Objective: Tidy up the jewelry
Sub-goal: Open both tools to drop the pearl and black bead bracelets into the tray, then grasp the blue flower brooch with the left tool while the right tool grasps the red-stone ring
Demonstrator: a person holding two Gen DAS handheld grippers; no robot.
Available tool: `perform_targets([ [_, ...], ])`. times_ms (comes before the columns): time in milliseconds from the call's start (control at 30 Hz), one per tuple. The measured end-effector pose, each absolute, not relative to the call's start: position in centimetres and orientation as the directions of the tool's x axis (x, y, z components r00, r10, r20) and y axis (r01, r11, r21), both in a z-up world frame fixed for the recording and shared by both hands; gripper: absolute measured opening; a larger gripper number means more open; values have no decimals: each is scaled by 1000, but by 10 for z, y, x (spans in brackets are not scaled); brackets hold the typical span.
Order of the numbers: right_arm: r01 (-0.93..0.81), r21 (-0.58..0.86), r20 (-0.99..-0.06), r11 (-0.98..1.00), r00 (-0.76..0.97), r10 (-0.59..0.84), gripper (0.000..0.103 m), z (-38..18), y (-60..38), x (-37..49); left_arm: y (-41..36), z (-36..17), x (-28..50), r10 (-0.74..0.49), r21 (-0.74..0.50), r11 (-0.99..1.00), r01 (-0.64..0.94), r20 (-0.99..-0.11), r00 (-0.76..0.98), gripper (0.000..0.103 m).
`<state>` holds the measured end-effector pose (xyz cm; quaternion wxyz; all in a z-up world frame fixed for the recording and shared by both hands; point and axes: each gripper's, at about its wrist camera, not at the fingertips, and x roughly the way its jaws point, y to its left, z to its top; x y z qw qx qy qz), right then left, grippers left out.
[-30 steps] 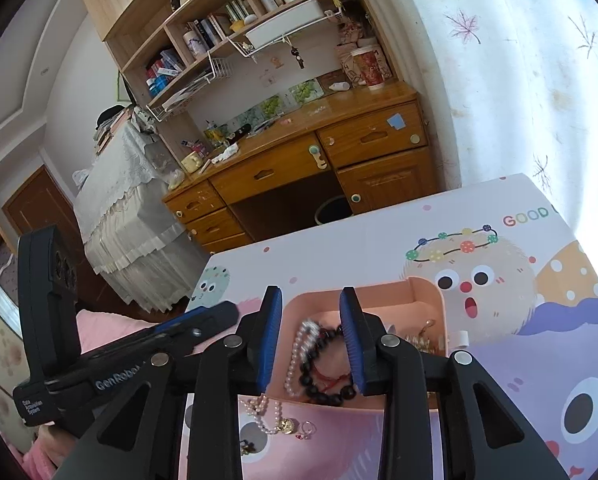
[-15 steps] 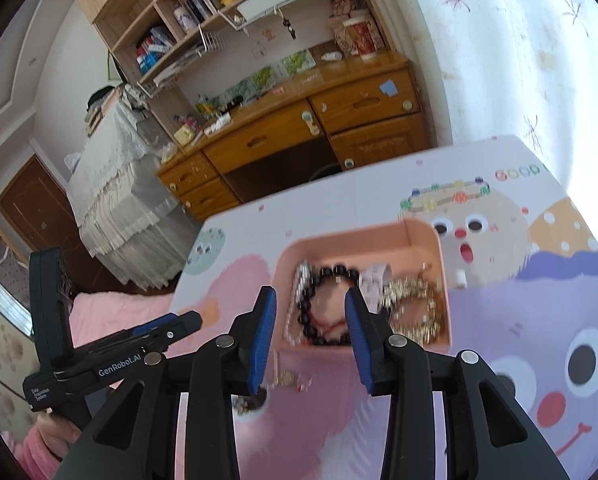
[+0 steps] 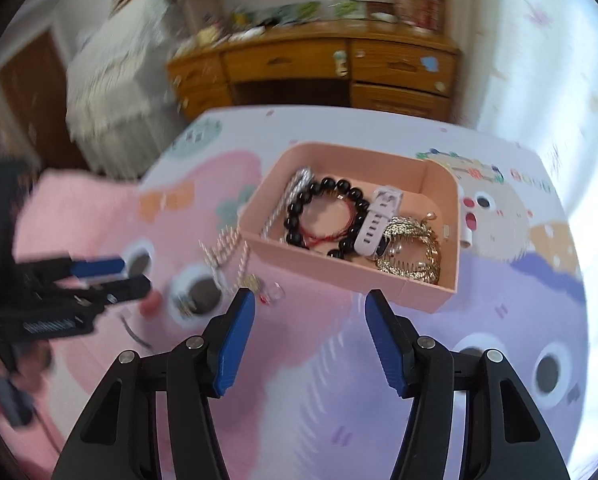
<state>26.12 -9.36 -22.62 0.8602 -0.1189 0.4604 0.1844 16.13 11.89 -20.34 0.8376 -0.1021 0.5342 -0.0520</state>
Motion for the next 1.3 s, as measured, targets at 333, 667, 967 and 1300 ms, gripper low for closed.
perform_targets([
  [333,-640,-229,-820,733,533,209,58,-279,-54,253,99,-222,159,-225,-185,974,132,-862,453,55],
  [667,-673,-173,-822,719,501,271,45,-312,-38,271,82,-240,169,-250,-171,963,207,-857,450,45],
  [967,-691,-121,-829,713,465,310,23,-315,-31,278,80,-243,170,-240,-161,965,205,-857,456,22],
  [1300,-693,-102,-835,714,450,317,9,-316,-19,282,82,-243,168,-218,-146,972,185,-858,466,17],
])
